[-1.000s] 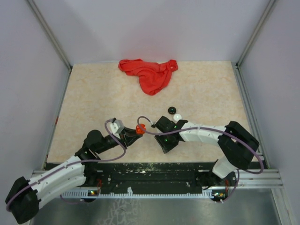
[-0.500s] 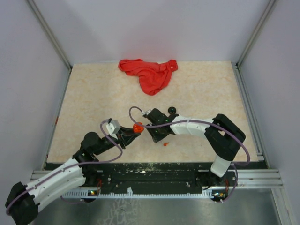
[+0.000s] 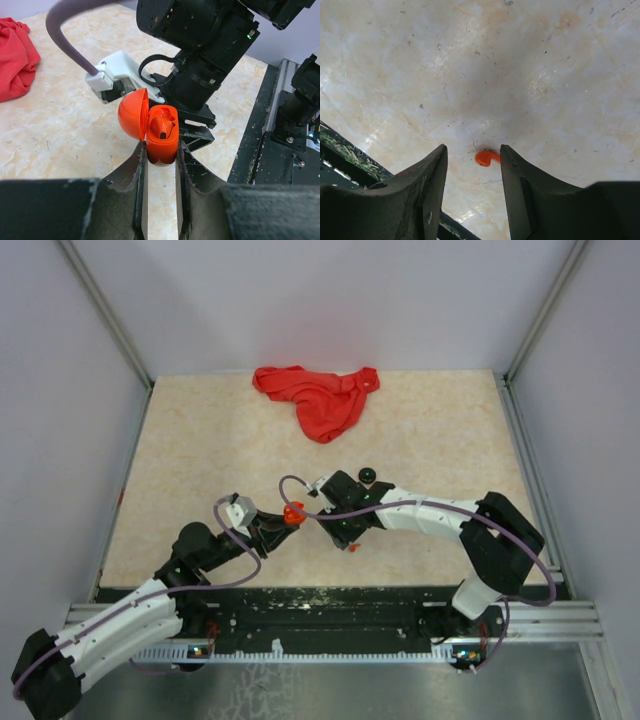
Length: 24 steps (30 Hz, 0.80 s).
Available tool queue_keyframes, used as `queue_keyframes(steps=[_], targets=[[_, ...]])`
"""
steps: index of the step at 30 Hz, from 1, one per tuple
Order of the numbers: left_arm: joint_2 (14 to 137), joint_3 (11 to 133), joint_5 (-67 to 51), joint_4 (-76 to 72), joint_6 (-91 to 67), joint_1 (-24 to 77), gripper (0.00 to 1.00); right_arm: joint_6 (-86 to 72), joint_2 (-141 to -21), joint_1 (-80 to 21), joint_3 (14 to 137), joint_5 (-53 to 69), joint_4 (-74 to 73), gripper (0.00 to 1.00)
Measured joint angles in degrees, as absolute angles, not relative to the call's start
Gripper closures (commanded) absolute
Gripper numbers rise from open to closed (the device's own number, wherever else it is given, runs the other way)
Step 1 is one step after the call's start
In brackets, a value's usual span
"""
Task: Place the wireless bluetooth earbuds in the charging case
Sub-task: Pick up the earbud from the corner of the board.
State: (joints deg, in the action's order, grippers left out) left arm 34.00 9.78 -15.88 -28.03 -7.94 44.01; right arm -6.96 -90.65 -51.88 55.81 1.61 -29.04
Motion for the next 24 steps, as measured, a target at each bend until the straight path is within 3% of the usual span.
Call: queue_keyframes(steps=[24], targets=[[34.8, 9.8, -17.0, -28.1, -8.2, 44.0, 0.99, -5.2, -93.6, -51.6, 54.4, 1.3, -34.8, 0.62]])
